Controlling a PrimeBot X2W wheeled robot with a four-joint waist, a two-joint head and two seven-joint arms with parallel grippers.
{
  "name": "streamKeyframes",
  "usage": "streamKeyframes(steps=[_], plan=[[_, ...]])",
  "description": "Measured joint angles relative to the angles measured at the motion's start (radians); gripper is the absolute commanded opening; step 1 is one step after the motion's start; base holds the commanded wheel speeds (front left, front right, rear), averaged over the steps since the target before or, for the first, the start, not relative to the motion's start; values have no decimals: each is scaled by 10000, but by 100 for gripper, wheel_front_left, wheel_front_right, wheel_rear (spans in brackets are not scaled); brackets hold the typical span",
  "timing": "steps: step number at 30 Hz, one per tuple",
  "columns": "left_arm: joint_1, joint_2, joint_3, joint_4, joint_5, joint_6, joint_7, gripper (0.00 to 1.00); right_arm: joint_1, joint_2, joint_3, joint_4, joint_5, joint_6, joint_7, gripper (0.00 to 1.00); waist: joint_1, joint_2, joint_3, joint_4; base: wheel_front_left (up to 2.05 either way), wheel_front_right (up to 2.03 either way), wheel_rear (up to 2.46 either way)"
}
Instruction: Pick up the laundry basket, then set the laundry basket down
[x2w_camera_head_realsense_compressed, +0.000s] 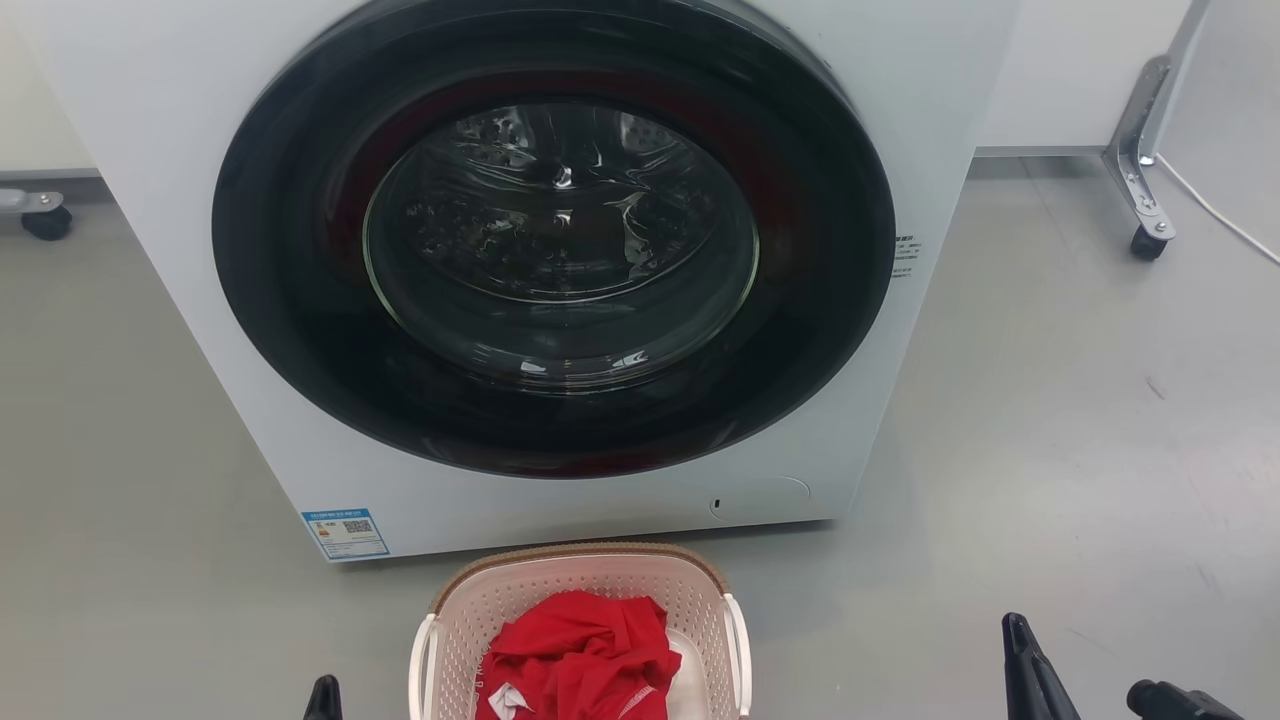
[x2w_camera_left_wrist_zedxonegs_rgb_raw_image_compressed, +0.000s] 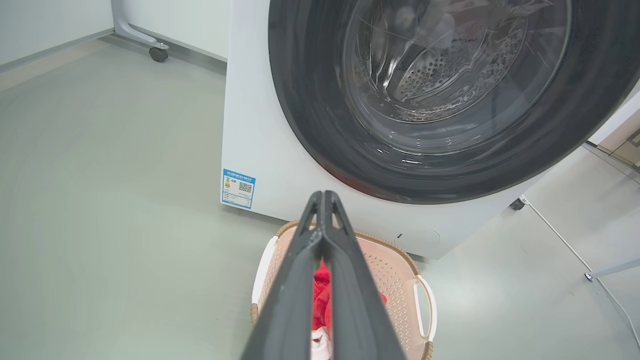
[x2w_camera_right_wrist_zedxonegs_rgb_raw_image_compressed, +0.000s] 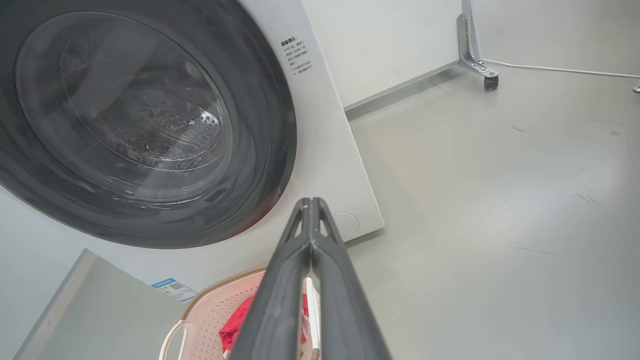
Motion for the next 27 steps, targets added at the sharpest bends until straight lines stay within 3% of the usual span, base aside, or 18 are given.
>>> streamKeyframes(steps=[27], plan=[[-1040,-109,658,658,-3952,-694,1043,0,-713,146,-1175,679,3937,692,1053,0,0,0,11,56,0,0,0]])
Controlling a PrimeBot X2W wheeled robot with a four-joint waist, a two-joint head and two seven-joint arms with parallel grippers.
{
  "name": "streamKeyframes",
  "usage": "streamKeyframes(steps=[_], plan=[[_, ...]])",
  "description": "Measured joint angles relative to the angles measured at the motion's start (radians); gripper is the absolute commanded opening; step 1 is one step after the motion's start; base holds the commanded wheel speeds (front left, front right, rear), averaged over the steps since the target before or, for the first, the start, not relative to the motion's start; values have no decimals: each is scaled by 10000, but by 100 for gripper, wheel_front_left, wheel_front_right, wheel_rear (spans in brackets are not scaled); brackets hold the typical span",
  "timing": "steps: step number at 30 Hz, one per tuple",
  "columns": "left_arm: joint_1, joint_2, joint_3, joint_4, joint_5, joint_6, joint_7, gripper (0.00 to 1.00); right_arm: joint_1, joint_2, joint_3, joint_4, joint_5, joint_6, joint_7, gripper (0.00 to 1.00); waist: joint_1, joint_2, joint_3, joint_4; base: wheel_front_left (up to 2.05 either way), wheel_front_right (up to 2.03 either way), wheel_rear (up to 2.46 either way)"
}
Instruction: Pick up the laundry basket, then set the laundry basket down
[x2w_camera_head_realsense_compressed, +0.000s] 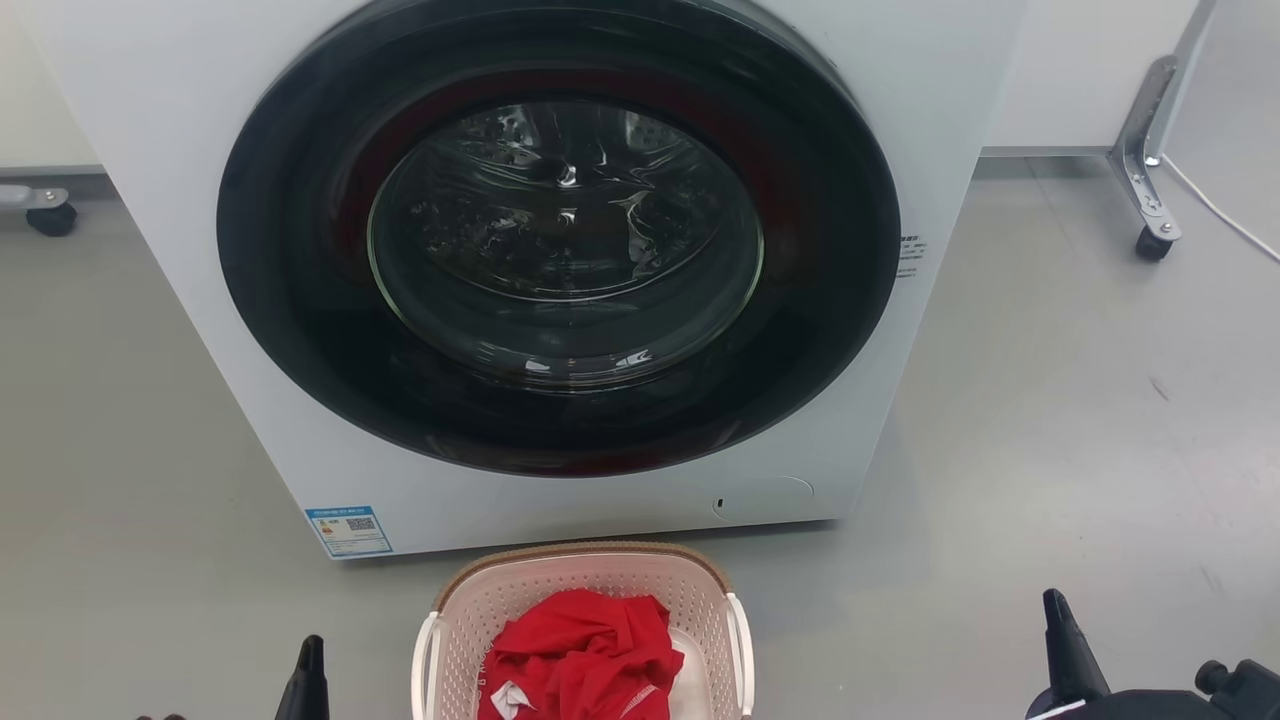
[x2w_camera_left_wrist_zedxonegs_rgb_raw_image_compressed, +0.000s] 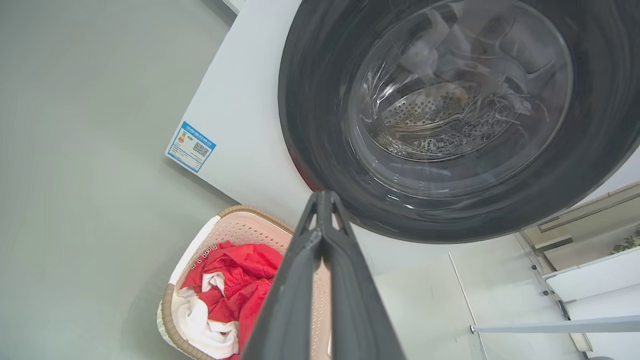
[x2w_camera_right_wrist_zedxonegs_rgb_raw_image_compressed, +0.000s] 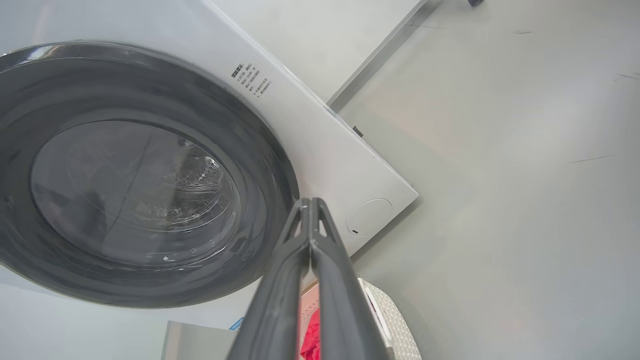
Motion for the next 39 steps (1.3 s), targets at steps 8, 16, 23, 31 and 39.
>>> streamKeyframes(steps=[8,16,23,31,39], plan=[[-227,-15,146,182,-1147,-174,309,0,-114,36,-332,173,1170,190,268,0,0,0,4,17,0,0,0],[-579,-40,370,380,-2326,-435,556,0,-407,81,-667,405,2339,387,531,0,0,0,8,33,0,0,0],[-864,-63,487,541,-3394,-602,809,0,-507,117,-966,531,3338,564,800,0,0,0,11,47,0,0,0],[-1093,-94,713,761,-4552,-788,1112,0,-756,151,-1296,759,4475,779,1060,0,-2,0,15,64,0,0,0],[-1411,-146,901,997,-5858,-1047,1421,0,-964,186,-1672,930,5774,988,1409,0,-2,0,20,82,0,0,0]])
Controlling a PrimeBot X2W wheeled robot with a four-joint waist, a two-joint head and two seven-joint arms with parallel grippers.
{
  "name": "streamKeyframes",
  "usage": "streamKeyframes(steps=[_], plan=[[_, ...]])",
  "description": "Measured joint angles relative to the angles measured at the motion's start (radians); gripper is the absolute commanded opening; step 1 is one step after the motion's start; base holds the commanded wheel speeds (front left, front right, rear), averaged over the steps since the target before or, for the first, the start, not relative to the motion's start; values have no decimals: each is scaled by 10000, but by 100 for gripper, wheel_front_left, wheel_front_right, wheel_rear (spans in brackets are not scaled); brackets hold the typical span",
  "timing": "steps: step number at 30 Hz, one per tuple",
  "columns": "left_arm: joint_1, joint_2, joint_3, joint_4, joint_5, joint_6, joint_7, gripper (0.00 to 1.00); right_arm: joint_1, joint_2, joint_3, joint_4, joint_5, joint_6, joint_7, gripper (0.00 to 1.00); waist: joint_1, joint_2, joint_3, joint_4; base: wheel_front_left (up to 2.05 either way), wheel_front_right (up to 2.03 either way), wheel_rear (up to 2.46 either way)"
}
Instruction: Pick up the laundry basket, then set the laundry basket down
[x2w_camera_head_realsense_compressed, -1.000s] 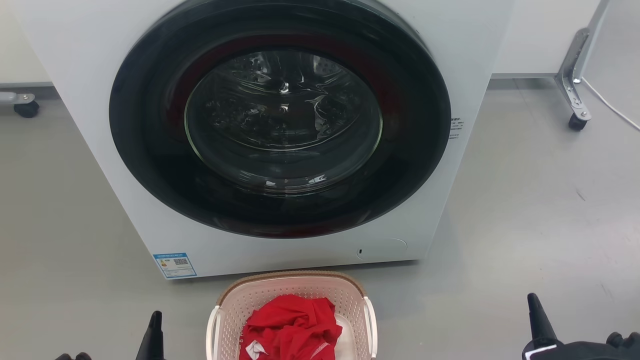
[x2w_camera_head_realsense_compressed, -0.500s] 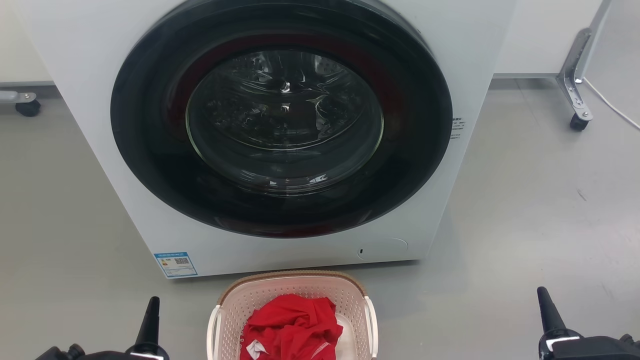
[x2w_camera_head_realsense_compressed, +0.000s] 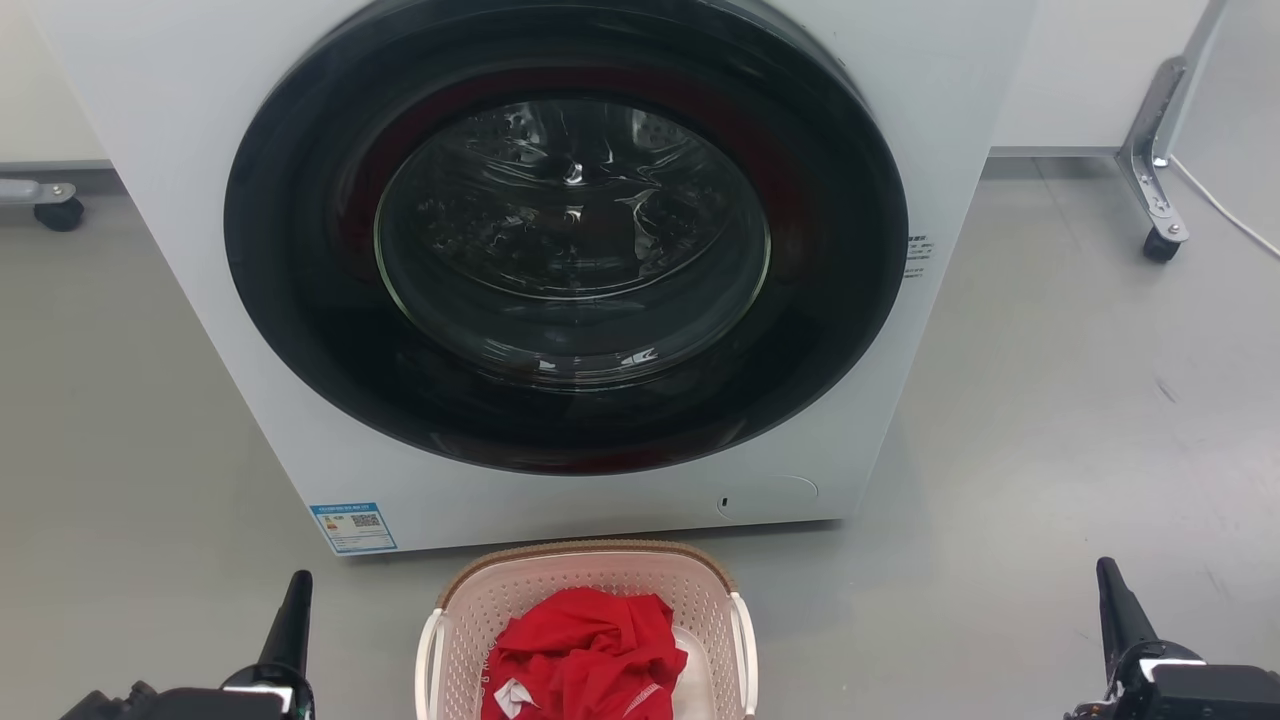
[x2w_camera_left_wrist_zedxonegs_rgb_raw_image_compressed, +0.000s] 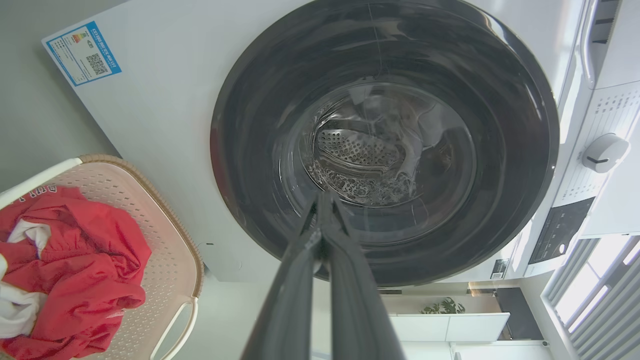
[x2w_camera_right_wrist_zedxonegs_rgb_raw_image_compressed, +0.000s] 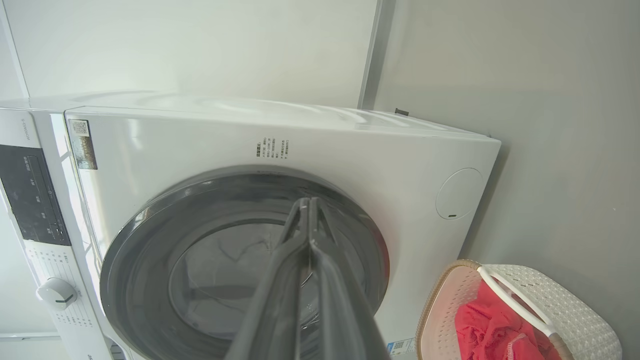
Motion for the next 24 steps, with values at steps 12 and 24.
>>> streamKeyframes(steps=[12,24], plan=[[-381,-65,167,140,-1087,-171,253,0,-264,33,-299,184,1039,203,249,0,0,0,4,14,0,0,0],[-381,-71,169,150,-1089,-171,253,0,-324,35,-301,186,1041,203,249,0,1,0,4,14,0,0,0]])
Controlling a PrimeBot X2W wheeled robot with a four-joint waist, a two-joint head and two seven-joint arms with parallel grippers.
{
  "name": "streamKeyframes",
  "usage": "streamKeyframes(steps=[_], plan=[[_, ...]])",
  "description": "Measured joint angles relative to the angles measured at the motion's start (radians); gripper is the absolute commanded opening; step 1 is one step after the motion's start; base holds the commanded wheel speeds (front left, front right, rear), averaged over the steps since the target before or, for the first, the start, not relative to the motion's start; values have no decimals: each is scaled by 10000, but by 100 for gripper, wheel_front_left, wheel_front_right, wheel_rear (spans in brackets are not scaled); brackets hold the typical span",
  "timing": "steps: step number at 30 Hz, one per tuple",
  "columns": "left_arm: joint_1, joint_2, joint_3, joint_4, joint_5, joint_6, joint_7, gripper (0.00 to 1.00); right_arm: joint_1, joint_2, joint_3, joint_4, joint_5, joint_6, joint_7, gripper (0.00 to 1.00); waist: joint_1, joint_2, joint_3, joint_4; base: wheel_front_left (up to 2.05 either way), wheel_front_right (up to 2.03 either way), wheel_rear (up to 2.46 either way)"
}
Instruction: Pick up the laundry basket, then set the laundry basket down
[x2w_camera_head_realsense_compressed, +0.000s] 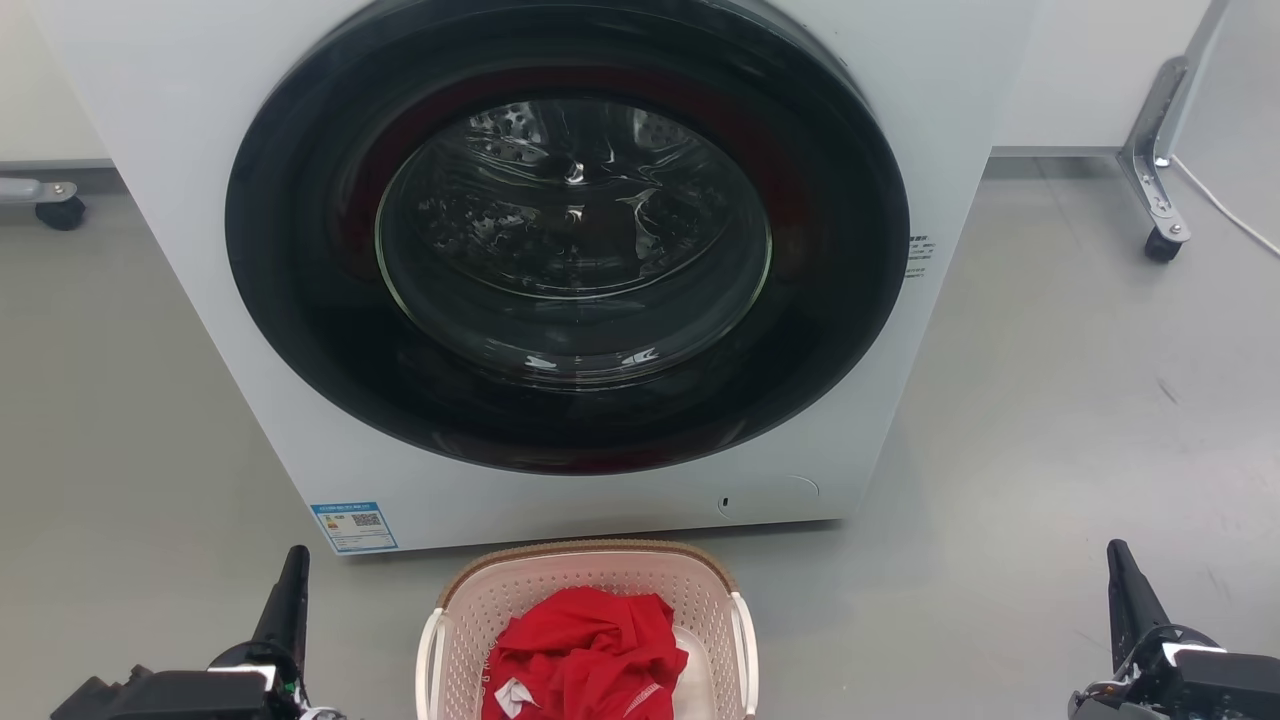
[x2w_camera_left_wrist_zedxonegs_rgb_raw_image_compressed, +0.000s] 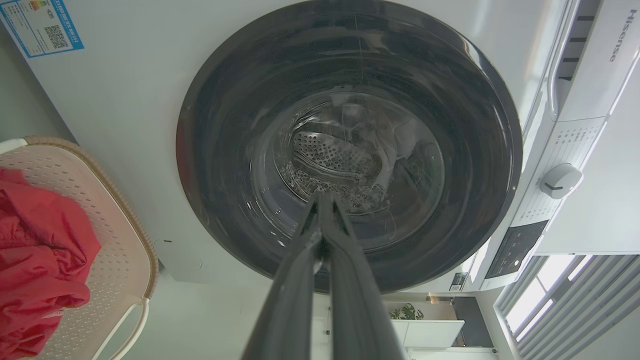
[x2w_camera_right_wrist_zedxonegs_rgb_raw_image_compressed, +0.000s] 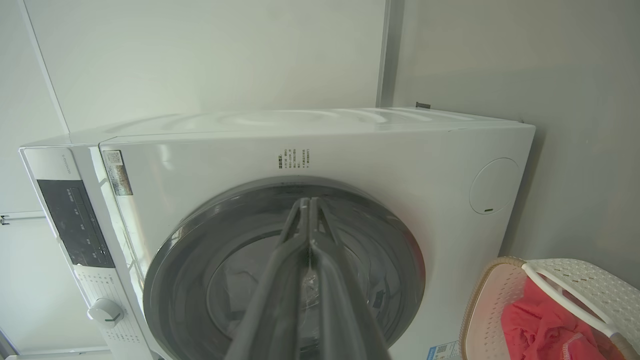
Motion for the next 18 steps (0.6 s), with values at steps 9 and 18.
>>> streamKeyframes(steps=[9,18], plan=[[0,0,0,4,0,0,0,0,0,0,0,0,0,0,0,0,0,0,0,0,0,0,0],[0,-2,0,6,0,0,0,0,0,0,0,0,12,0,0,0,0,0,-1,-1,0,0,0]])
